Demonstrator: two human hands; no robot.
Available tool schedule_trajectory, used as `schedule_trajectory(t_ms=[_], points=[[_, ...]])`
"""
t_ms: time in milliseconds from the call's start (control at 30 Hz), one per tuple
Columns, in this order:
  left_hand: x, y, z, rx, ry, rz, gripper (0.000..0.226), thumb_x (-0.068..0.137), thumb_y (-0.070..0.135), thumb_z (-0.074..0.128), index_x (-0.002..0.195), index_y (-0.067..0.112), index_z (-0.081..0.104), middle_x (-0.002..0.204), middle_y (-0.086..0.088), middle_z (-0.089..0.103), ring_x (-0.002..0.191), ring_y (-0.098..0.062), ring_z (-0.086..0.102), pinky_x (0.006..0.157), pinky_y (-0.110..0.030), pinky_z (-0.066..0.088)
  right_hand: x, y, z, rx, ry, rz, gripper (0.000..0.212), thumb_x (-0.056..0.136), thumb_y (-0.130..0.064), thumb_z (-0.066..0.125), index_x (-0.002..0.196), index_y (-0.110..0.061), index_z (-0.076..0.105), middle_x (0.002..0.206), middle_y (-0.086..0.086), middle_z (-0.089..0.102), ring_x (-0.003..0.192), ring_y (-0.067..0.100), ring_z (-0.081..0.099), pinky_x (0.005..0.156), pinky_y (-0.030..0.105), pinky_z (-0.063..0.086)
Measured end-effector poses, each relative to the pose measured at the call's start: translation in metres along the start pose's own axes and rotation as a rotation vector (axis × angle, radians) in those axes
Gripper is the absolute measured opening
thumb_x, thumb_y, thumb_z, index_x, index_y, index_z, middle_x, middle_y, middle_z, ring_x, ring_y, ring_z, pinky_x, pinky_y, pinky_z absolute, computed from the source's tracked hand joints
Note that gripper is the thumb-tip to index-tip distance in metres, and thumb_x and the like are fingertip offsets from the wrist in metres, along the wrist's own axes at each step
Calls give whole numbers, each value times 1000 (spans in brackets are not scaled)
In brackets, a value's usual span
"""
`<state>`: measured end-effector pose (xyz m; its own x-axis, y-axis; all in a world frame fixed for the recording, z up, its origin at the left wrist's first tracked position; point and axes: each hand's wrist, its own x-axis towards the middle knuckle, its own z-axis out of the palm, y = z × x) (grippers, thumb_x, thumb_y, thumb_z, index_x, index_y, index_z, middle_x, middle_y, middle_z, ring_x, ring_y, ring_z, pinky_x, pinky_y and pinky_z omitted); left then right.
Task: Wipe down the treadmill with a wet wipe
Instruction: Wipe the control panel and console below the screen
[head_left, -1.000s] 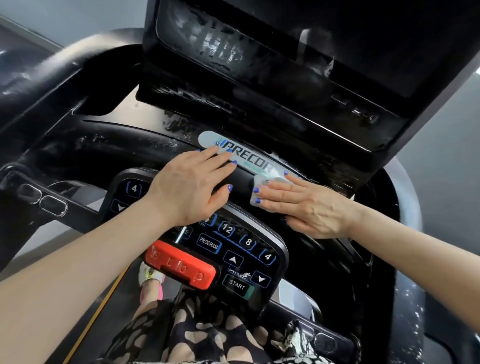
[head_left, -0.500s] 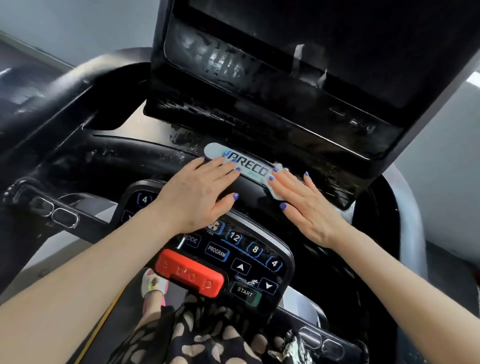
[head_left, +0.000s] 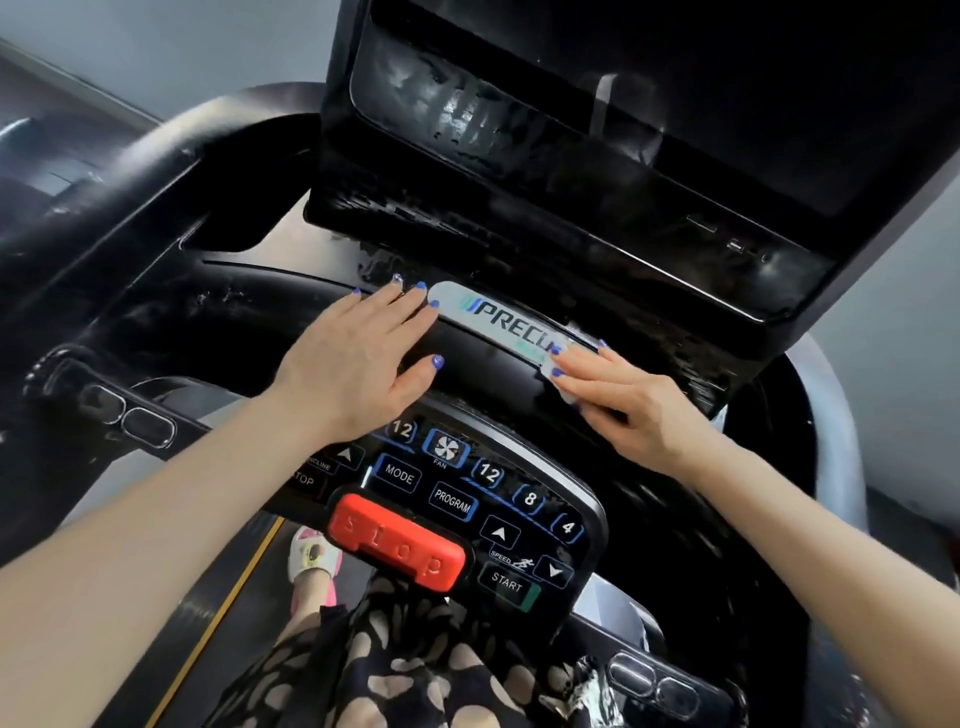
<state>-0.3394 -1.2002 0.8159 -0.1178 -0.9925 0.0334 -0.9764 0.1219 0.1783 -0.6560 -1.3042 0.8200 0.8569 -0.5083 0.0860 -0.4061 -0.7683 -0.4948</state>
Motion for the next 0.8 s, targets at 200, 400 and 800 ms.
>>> schedule_trajectory(t_ms=[200, 400, 800], points=[[0, 2, -1, -3, 22, 0, 68, 100, 51, 25, 147, 8, 50, 153, -13, 47, 144, -31, 41, 115, -50, 37, 12, 9, -16, -160, -132, -244, 37, 96, -5, 54, 131, -2, 65, 148, 11, 53, 143, 26, 44, 119, 54, 31], [0, 1, 0, -15, 28, 4, 67, 100, 50, 28, 146, 8, 51, 153, -13, 48, 144, -30, 41, 114, -50, 40, 45, -11, -9, -178, -303, -321, 45, 96, -14, 46, 138, 0, 58, 155, 11, 43, 150, 25, 32, 125, 46, 20], [-1, 1, -3, -14, 5, 4, 68, 100, 51, 27, 146, 8, 51, 153, -13, 48, 144, -30, 41, 114, -49, 40, 52, -19, -9, -224, -457, -361, 54, 93, -13, 42, 146, -6, 51, 162, 4, 33, 154, 22, 21, 127, 40, 12]])
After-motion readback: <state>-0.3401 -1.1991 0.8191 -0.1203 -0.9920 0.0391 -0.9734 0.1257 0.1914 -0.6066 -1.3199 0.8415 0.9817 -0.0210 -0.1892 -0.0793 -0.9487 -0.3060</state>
